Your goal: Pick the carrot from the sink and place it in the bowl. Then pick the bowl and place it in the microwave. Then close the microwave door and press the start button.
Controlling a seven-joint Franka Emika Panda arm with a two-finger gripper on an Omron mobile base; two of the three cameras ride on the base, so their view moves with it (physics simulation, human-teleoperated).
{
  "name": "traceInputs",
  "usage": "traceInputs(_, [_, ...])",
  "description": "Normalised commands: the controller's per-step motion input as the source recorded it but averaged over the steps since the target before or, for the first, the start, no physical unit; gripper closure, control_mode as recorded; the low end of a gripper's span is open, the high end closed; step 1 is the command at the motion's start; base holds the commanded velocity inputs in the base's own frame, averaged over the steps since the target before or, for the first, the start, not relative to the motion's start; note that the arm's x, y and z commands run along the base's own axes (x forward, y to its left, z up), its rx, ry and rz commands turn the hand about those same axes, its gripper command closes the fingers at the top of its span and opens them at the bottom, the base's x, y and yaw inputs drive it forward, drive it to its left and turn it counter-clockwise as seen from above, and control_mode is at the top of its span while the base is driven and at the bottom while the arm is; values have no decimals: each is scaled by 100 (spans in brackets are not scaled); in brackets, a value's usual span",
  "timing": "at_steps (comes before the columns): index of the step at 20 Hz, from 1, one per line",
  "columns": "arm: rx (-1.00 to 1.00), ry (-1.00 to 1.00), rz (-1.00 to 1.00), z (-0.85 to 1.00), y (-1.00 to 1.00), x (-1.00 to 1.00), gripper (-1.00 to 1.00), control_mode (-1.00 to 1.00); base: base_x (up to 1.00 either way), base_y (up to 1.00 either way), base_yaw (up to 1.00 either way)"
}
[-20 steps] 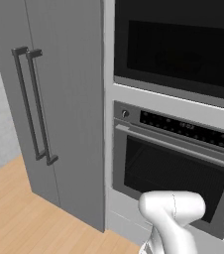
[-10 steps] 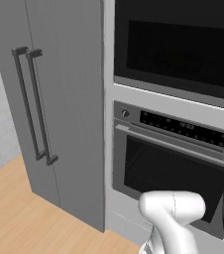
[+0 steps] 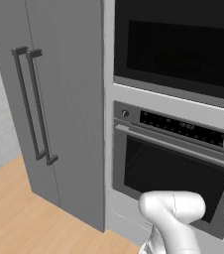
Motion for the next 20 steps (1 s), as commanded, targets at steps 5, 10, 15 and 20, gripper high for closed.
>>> traceInputs(5, [0, 0, 0, -1, -4, 20, 100, -100, 0, 0, 0])
traceInputs(10, [0, 0, 0, -2, -1, 25, 100, -100, 0, 0, 0])
traceInputs(15, [0, 0, 0, -10, -17, 26, 100, -100, 0, 0, 0])
traceInputs(20, [0, 0, 0, -32, -2, 14, 100, -100, 0, 0, 0])
